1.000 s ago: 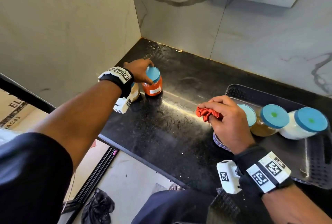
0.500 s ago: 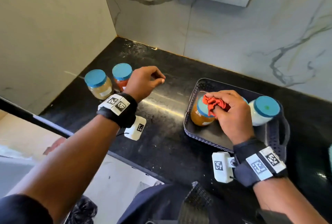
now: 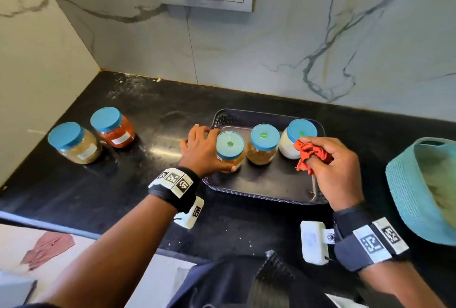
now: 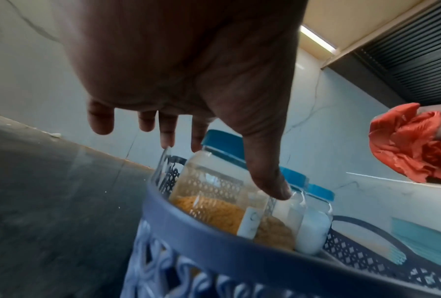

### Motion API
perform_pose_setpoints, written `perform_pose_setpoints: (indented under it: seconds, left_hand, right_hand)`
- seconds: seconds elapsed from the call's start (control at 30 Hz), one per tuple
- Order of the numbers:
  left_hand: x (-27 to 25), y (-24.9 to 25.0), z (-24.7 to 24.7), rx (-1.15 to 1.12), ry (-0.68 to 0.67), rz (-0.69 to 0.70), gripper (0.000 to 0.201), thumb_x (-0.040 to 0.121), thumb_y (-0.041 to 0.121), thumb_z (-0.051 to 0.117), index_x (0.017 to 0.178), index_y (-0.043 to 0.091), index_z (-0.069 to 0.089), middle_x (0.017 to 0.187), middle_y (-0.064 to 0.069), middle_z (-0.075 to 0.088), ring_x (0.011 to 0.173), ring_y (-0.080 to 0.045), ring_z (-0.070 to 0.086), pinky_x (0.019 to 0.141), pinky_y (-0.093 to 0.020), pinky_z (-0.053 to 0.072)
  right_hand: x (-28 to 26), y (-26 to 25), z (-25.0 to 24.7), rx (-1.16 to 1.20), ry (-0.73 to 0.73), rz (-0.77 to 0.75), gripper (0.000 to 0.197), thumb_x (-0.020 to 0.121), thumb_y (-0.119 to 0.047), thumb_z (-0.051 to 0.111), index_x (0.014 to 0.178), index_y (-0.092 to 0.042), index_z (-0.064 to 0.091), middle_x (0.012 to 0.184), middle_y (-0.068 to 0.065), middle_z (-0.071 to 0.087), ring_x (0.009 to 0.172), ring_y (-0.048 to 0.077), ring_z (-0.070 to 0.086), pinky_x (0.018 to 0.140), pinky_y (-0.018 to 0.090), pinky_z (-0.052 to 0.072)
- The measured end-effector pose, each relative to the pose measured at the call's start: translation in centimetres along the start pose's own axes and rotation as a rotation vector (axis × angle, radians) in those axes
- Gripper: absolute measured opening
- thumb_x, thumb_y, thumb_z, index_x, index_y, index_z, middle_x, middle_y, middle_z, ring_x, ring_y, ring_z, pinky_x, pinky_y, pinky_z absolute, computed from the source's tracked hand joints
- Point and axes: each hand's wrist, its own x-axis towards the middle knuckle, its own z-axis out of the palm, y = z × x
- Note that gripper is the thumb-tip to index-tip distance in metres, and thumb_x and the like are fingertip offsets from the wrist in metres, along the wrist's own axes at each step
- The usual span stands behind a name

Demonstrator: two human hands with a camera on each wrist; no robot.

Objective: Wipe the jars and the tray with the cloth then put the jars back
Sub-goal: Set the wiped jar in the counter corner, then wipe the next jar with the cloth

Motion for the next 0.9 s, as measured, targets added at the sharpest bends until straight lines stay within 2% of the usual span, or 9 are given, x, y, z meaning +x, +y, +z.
perform_pose_setpoints:
  seconds: [0.13,0.27,0.33,0.4,0.5,0.6,0.67,0.77,0.9]
  left_hand:
    - [0.6,0.5,0.2,0.109,0.043,0.074,0.109,0.065,0.073,0.082,0.153,0.027,0.038,0.162,-0.006,0.025,0.159,-0.030,0.001,0.124,-0.064,0.012]
    - [0.9,1.3,0.1,0.073,0.025,0.064,0.107,0.065,0.070,0.085,0.151,0.026,0.040,0.161,-0.005,0.028,0.159,-0.028,0.003,0.124,-0.063,0.014]
    - [0.7,1.4,-0.2,0.051,0.051,0.066,0.104,0.063,0.067,0.087,0.149,0.025,0.043,0.157,-0.003,0.033,0.158,-0.026,0.007,0.124,-0.062,0.015]
    - [0.4,1.5,-1.0,-0.006,0.095,0.057,0.102,0.061,0.065,0.089,0.144,0.023,0.047,0.151,-0.001,0.038,0.155,-0.026,0.016,0.122,-0.057,0.020]
    - [-0.1,0.8,-2.4,-0.298,0.177,0.101,0.105,0.048,0.071,0.085,0.132,0.017,0.054,0.130,0.001,0.048,0.132,-0.027,0.045,0.110,-0.042,0.037]
    - [-1.0,0.6,-4.3,-0.839,0.164,0.119,0.110,0.043,0.060,0.094,0.134,0.016,0.051,0.131,-0.001,0.059,0.123,-0.017,0.061,0.107,-0.042,0.053]
    - [-1.7,0.9,-5.5,-1.056,0.128,0.143,0.115,0.040,0.060,0.100,0.135,0.020,0.050,0.124,0.008,0.068,0.115,-0.005,0.067,0.097,-0.032,0.059]
    - [-2.3,1.8,-6.3,-1.175,0.109,0.163,0.114,0.041,0.064,0.099,0.135,0.028,0.046,0.120,0.012,0.069,0.117,-0.008,0.067,0.094,-0.029,0.057]
    - [-2.9,3.1,-6.1,-1.269,0.089,0.182,0.117,0.045,0.060,0.100,0.140,0.024,0.043,0.120,0.012,0.071,0.119,-0.014,0.067,0.095,-0.032,0.057]
  right_hand:
    - [0.4,0.0,-0.3,0.032,0.004,0.018,0.043,0.080,0.004,0.076,0.110,-0.026,0.076,0.111,-0.007,0.071,0.101,0.019,0.070,0.084,0.057,0.057]
    - [1.1,-0.2,-0.3,0.111,0.001,0.095,0.037,0.080,-0.008,0.079,0.111,-0.027,0.073,0.109,-0.003,0.074,0.097,0.023,0.072,0.086,0.056,0.058]
    - [1.4,-0.8,-0.2,0.150,-0.010,0.112,0.031,0.081,-0.010,0.082,0.108,-0.022,0.074,0.106,-0.006,0.075,0.096,0.015,0.072,0.086,0.048,0.060]
    - [1.7,-1.6,0.0,0.198,-0.012,0.112,0.028,0.082,-0.007,0.081,0.107,-0.016,0.074,0.103,-0.006,0.075,0.093,0.009,0.071,0.078,0.036,0.061]
    - [2.2,-2.6,0.6,0.285,0.013,0.084,0.026,0.084,-0.002,0.078,0.107,-0.012,0.072,0.104,0.000,0.074,0.090,0.005,0.071,0.070,0.020,0.057]
    - [2.7,-3.3,1.7,0.278,0.042,0.048,0.026,0.084,-0.008,0.078,0.104,-0.022,0.072,0.103,-0.001,0.075,0.096,0.012,0.072,0.079,0.026,0.057]
    - [2.8,-4.2,2.5,0.378,0.034,0.074,0.024,0.085,-0.003,0.075,0.104,-0.019,0.073,0.098,-0.003,0.076,0.089,0.012,0.073,0.072,0.027,0.058]
    - [2.9,-5.4,3.4,0.577,0.007,0.128,0.028,0.088,0.009,0.067,0.109,-0.010,0.072,0.100,0.000,0.079,0.093,0.014,0.074,0.074,0.025,0.059]
    - [3.4,-6.8,3.1,0.783,-0.019,0.195,0.028,0.087,0.008,0.064,0.111,-0.006,0.072,0.107,0.009,0.077,0.102,0.020,0.072,0.083,0.033,0.057]
